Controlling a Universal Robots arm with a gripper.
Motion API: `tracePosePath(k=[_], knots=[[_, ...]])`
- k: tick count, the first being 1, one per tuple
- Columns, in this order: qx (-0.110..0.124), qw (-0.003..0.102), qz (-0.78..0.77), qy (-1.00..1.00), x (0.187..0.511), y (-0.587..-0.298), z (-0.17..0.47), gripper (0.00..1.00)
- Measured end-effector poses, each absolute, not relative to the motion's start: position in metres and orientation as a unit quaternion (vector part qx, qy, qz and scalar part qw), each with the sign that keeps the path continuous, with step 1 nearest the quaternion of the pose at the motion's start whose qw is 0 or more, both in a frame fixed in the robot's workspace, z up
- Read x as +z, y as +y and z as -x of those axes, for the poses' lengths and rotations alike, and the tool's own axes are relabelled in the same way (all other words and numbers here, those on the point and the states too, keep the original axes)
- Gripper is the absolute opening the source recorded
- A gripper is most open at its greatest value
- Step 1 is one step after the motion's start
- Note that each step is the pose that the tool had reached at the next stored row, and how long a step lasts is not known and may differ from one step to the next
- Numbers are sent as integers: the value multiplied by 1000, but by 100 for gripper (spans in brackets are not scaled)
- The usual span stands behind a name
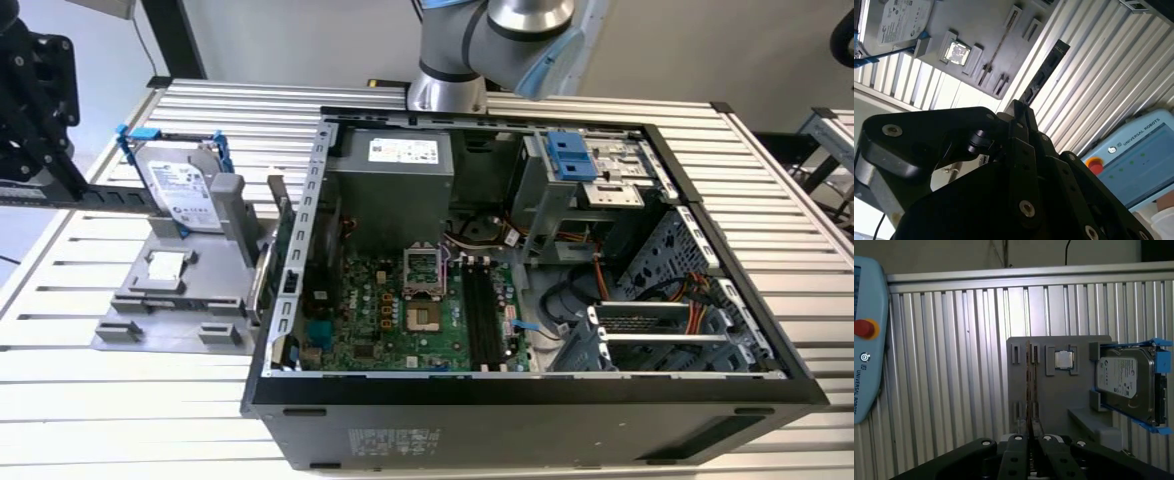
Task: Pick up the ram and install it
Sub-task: 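Pick up the ram and move it above insertion slot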
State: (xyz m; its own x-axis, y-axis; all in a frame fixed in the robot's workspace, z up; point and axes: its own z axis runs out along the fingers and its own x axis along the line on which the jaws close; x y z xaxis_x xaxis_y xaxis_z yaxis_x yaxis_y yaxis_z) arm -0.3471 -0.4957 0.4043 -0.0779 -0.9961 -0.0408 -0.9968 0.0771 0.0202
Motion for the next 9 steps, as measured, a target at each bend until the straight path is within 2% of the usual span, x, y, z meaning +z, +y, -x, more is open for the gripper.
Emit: tracePosePath(k=[9], knots=[[21,8,679,734,404,-496,336,0]])
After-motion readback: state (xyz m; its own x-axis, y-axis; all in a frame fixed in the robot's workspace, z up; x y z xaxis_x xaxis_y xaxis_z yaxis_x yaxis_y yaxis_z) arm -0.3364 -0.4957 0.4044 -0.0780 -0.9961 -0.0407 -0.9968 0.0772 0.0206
